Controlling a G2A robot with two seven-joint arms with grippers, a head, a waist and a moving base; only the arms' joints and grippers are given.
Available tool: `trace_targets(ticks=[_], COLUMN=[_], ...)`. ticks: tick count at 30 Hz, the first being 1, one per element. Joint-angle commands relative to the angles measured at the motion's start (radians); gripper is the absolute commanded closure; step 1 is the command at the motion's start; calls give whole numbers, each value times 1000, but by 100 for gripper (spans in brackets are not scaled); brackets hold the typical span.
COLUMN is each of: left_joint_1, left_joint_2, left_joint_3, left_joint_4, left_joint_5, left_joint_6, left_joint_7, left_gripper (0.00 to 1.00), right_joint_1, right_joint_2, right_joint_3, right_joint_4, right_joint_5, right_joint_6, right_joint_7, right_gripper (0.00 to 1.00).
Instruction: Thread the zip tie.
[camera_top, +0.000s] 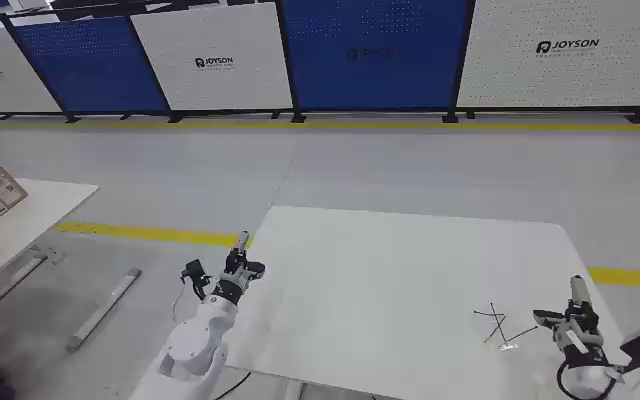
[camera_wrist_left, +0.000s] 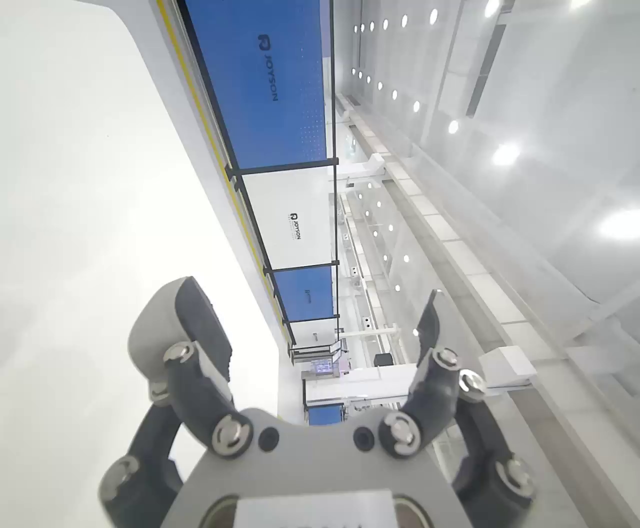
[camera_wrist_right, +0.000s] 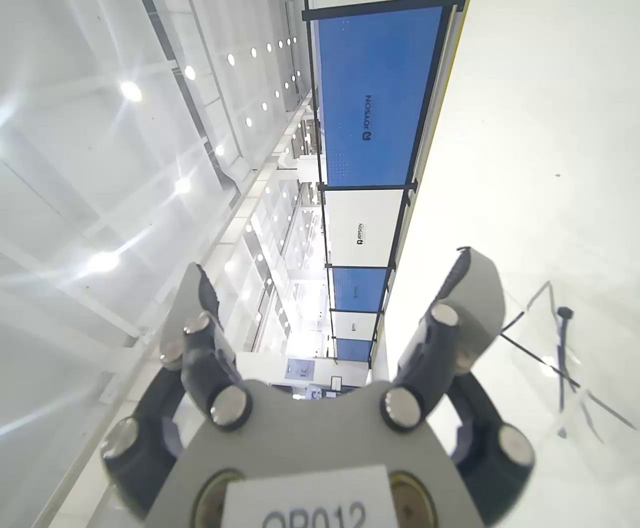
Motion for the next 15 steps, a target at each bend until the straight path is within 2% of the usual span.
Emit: trace_targets(ticks=[1,3,4,5,6,7,8,9,10,11,12,13,14,15], left_joint_1=[0,0,0,0,0,0,0,0,0,0,0,0,0,0], left_joint_2=[0,0,0,0,0,0,0,0,0,0,0,0,0,0], left_joint_3=[0,0,0,0,0,0,0,0,0,0,0,0,0,0], left_joint_4=[0,0,0,0,0,0,0,0,0,0,0,0,0,0], left_joint_5=[0,0,0,0,0,0,0,0,0,0,0,0,0,0], left_joint_6=[0,0,0,0,0,0,0,0,0,0,0,0,0,0], left_joint_7=[0,0,0,0,0,0,0,0,0,0,0,0,0,0], left_gripper=[0,0,22,0,22,22,22,0,0,0,22,0,22,0], right_joint_1=[0,0,0,0,0,0,0,0,0,0,0,0,0,1], right_joint_2=[0,0,0,0,0,0,0,0,0,0,0,0,0,0], right_joint_3=[0,0,0,0,0,0,0,0,0,0,0,0,0,0], right_joint_4=[0,0,0,0,0,0,0,0,0,0,0,0,0,-2], right_joint_5=[0,0,0,0,0,0,0,0,0,0,0,0,0,-2], right_joint_6=[0,0,0,0,0,0,0,0,0,0,0,0,0,-2], right_joint_7=[0,0,0,0,0,0,0,0,0,0,0,0,0,2], right_gripper=[0,0,0,22,0,22,22,0,22,22,0,22,22,0])
